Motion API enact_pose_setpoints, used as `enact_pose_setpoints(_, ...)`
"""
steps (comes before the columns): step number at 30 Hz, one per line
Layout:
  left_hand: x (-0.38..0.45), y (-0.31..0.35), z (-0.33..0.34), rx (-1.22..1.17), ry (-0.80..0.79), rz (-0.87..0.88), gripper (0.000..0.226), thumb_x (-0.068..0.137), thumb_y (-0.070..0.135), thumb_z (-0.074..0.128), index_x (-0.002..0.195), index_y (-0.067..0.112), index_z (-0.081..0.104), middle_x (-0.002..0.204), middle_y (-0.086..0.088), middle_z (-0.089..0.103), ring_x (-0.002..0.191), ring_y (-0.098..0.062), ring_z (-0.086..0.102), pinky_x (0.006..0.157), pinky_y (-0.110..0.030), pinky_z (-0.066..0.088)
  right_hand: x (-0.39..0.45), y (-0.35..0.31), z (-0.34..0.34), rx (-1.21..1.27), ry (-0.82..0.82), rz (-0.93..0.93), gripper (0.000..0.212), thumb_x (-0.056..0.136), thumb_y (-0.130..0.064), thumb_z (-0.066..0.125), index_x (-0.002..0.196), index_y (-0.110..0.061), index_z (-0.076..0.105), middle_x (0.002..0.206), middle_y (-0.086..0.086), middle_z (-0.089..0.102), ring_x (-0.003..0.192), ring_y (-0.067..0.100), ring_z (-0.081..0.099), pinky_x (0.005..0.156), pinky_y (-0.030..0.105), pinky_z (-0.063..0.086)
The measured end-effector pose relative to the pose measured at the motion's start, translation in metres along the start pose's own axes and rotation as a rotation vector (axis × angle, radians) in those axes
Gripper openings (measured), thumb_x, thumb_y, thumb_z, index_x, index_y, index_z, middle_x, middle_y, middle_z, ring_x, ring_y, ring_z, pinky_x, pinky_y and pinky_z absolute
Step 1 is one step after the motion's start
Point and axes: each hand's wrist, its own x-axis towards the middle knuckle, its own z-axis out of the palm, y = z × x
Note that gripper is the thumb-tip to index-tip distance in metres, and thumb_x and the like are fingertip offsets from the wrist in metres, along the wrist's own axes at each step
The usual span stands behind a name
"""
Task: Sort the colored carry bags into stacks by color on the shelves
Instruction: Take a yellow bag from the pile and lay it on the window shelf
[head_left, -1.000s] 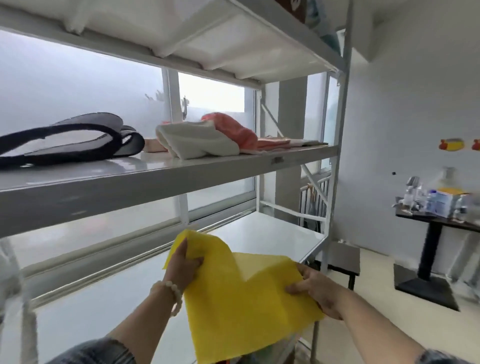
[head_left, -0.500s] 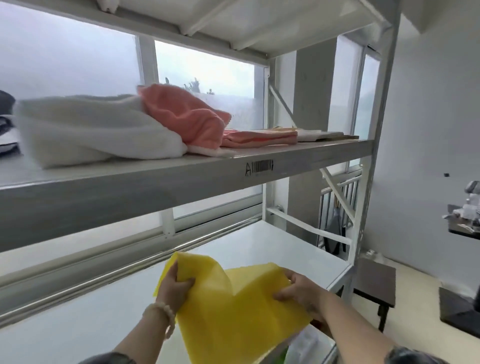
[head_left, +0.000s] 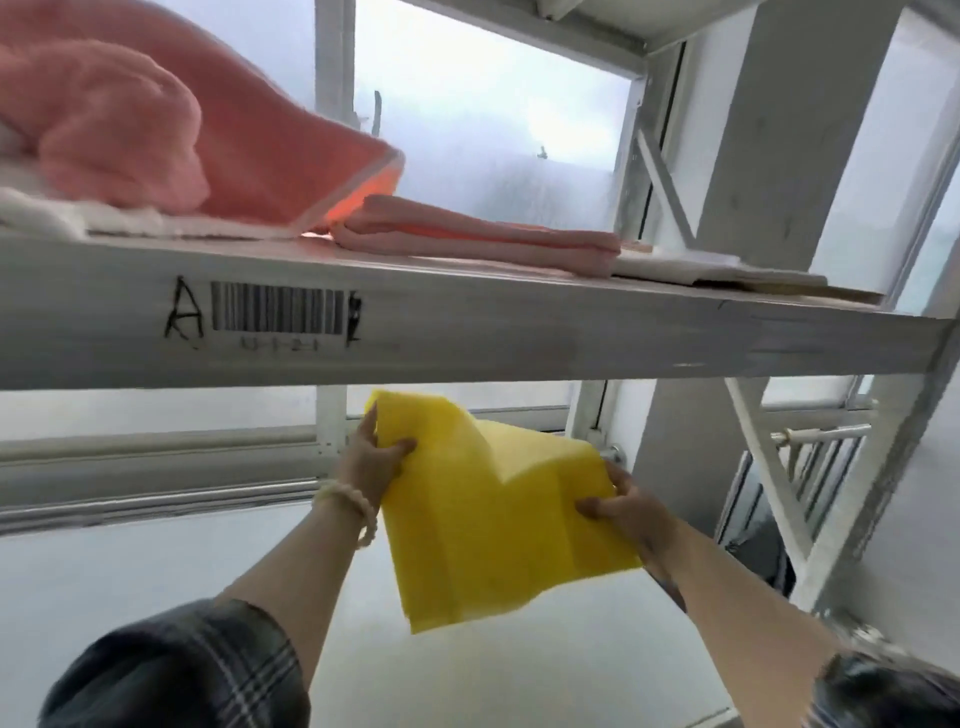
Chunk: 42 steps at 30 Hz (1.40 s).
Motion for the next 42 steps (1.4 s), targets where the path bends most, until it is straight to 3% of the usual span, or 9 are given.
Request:
enact_pose_setpoints(5, -0.046, -0.087, 0.057, -0.071, -0.086, -0.473, 0.092, 0.072, 0.022, 0.078, 0.144, 0.018, 0.021, 0.14, -0.016, 0.042, 0.119, -0.04, 0.048, 0.089, -0.052, 0.048, 0.035, 0.085, -0.035, -0.172, 0.148, 0.218, 0.04, 0.083, -0.004, 0.063, 0.119, -0.018, 0.054, 0.109, 0.011, 0.064, 0.102, 0.035, 0.062, 0.088, 0.046, 0.052)
enact_pose_setpoints(7, -0.072, -0.129, 0.08, -0.016, -0.086, -0.592, 0.106, 0.046, 0.019, 0.085, 0.137, 0.007, 0.032, 0.132, -0.02, 0.049, 0.114, -0.037, 0.052, 0.094, -0.049, 0.047, 0.039, 0.121, -0.031, -0.242, 0.145, 0.341, 0.035, 0.081, 0.002, 0.059, 0.114, -0.01, 0.058, 0.107, 0.015, 0.064, 0.101, 0.033, 0.063, 0.085, 0.039, 0.053)
enact_pose_setpoints(10, -0.09, -0.154, 0.103, 0.239, 0.01, -0.569, 0.083, 0.057, 0.017, 0.068, 0.134, 0.012, 0.036, 0.126, -0.012, 0.054, 0.116, -0.029, 0.053, 0.088, -0.03, 0.043, 0.042, 0.154, -0.023, -0.375, 0.099, 0.464, 0.034, 0.081, -0.001, 0.053, 0.113, -0.007, 0.06, 0.105, 0.012, 0.062, 0.098, 0.026, 0.059, 0.078, 0.028, 0.046)
enact_pose_setpoints(12, -0.089, -0.157, 0.113, 0.41, 0.049, -0.517, 0.075, 0.081, 0.014, 0.061, 0.144, 0.018, 0.022, 0.136, -0.008, 0.047, 0.124, -0.026, 0.048, 0.095, -0.03, 0.041, 0.041, 0.163, -0.023, -0.453, 0.111, 0.506, 0.027, 0.083, -0.003, 0.05, 0.107, -0.009, 0.061, 0.093, 0.007, 0.058, 0.091, 0.024, 0.054, 0.076, 0.027, 0.044)
enact_pose_setpoints(16, -0.09, -0.164, 0.127, 0.651, 0.001, -0.434, 0.075, 0.091, 0.022, 0.056, 0.148, 0.024, 0.009, 0.146, -0.005, 0.026, 0.133, -0.02, 0.039, 0.108, -0.028, 0.032, 0.043, 0.165, -0.029, -0.492, 0.116, 0.513, 0.021, 0.084, -0.002, 0.047, 0.102, -0.012, 0.054, 0.085, 0.002, 0.052, 0.089, 0.024, 0.049, 0.076, 0.026, 0.039)
enact_pose_setpoints(20, -0.09, -0.169, 0.126, 0.65, 0.009, -0.398, 0.068, 0.089, 0.014, 0.059, 0.145, 0.019, 0.023, 0.146, -0.008, 0.018, 0.135, -0.019, 0.034, 0.112, -0.025, 0.026, 0.042, 0.161, -0.038, -0.439, 0.146, 0.429, 0.047, 0.083, 0.001, 0.05, 0.128, -0.009, 0.048, 0.105, 0.008, 0.054, 0.093, 0.023, 0.047, 0.078, 0.026, 0.039)
enact_pose_setpoints(25, -0.093, -0.17, 0.122, 0.694, 0.012, -0.36, 0.052, 0.088, 0.005, 0.056, 0.136, 0.017, 0.041, 0.151, -0.009, 0.009, 0.141, -0.021, 0.025, 0.113, -0.023, 0.023, 0.043, 0.162, -0.045, -0.398, 0.149, 0.379, 0.05, 0.085, -0.001, 0.052, 0.133, -0.01, 0.046, 0.127, 0.015, 0.055, 0.107, 0.029, 0.053, 0.086, 0.032, 0.043)
enact_pose_setpoints(36, -0.101, -0.176, 0.126, 0.805, 0.13, -0.357, 0.047, 0.087, -0.006, 0.043, 0.129, 0.015, 0.052, 0.15, -0.006, 0.021, 0.137, -0.023, 0.03, 0.113, -0.028, 0.028, 0.06, 0.173, -0.045, -0.493, 0.118, 0.375, 0.054, 0.087, 0.002, 0.048, 0.139, -0.013, 0.043, 0.139, 0.014, 0.048, 0.123, 0.033, 0.049, 0.097, 0.035, 0.043)
enact_pose_setpoints(42, -0.107, -0.179, 0.136, 1.031, -0.012, -0.297, 0.043, 0.096, 0.008, 0.038, 0.138, 0.017, 0.043, 0.154, -0.002, 0.017, 0.139, -0.023, 0.022, 0.114, -0.027, 0.02, 0.061, 0.183, -0.042, -0.657, 0.22, 0.37, 0.046, 0.092, 0.0, 0.035, 0.135, -0.012, 0.046, 0.134, 0.014, 0.049, 0.118, 0.032, 0.051, 0.086, 0.031, 0.043)
